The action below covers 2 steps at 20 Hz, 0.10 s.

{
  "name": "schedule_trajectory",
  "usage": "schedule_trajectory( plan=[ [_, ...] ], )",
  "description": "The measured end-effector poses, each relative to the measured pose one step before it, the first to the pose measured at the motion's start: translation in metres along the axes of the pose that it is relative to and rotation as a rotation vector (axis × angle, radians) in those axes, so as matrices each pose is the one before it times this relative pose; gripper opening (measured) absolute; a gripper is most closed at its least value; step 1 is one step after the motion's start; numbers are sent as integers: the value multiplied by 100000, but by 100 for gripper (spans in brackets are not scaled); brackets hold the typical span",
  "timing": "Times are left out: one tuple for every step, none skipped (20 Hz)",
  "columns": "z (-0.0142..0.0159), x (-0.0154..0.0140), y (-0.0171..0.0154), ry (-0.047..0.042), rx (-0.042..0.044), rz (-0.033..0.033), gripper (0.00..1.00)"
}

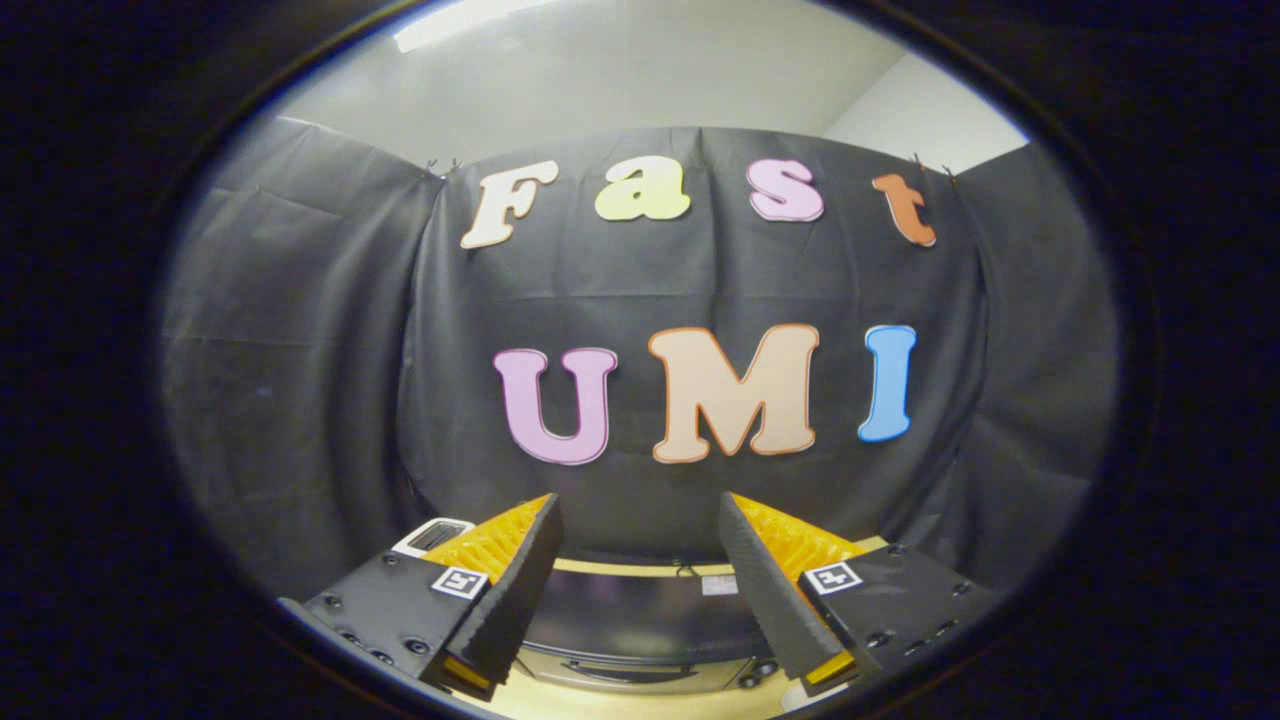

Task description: Open the toaster oven, put the food inside, and close the toaster oven door.

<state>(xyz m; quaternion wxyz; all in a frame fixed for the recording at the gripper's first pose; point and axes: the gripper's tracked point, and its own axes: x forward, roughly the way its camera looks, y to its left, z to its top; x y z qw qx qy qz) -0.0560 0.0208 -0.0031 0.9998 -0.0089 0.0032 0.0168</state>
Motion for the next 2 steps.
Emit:
schedule_trajectory(
  plan=[
    [717,-34,-237,-1485,-197,-311,99],
    [618,-16,-422,-1302,86,-325,99]
  ],
)
